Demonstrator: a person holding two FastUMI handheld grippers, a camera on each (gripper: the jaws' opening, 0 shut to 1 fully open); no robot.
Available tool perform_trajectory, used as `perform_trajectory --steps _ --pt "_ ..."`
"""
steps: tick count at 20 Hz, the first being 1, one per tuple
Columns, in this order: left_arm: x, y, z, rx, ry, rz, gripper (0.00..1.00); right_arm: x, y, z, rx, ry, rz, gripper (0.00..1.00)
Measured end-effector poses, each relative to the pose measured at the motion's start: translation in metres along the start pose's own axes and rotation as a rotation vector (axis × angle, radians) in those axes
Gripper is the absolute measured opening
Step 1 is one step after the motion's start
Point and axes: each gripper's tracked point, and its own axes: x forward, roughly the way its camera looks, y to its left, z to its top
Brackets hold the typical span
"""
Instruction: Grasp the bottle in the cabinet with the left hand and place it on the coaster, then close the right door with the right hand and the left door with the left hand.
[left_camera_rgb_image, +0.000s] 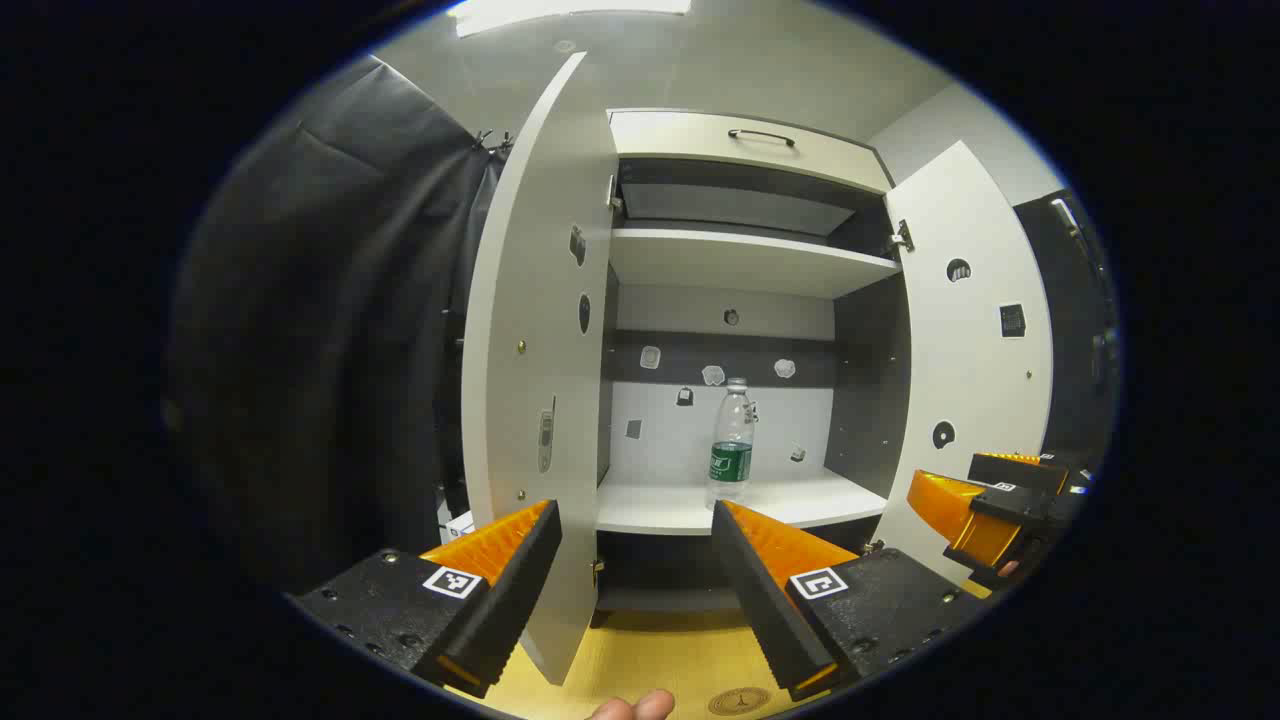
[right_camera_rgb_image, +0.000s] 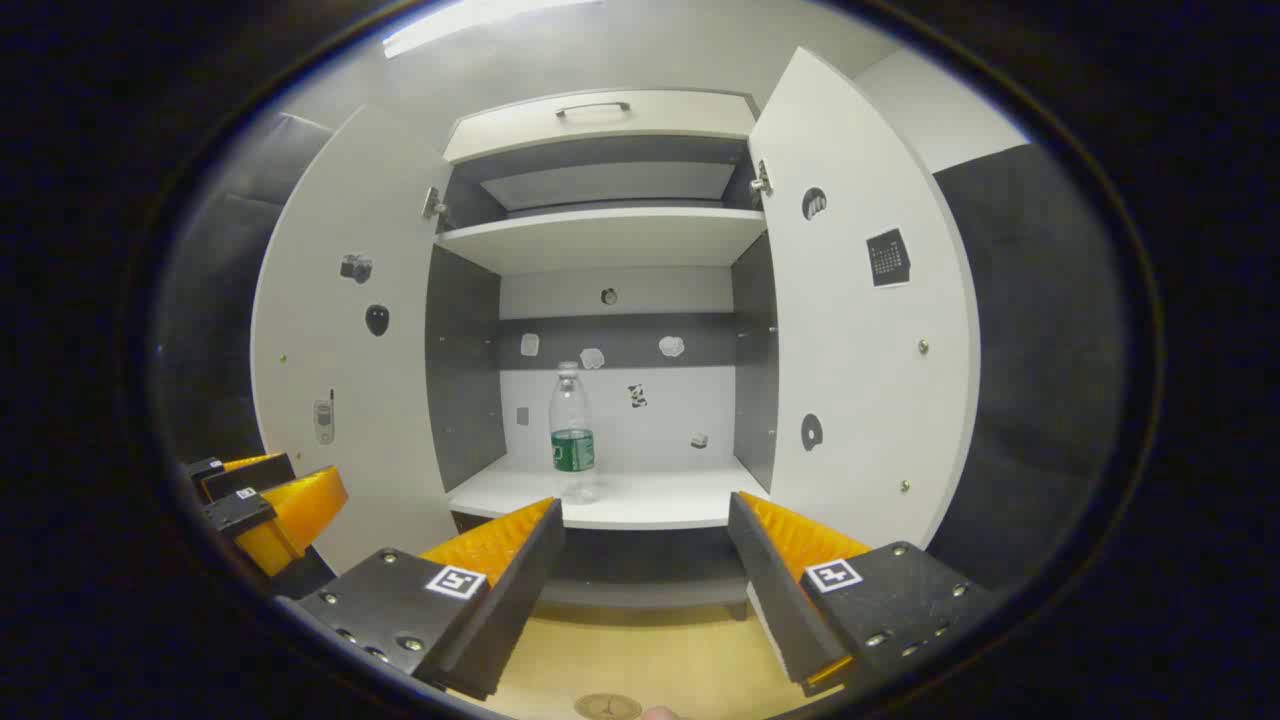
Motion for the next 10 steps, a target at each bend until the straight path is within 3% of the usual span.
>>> perform_trajectory --steps 10 --pt "0.0055 -0.0015 -0.0049 0.025 -0.003 -0.003 0.96 0.0024 -0.0019 -0.0047 -0.005 0.001 0.003 1.0"
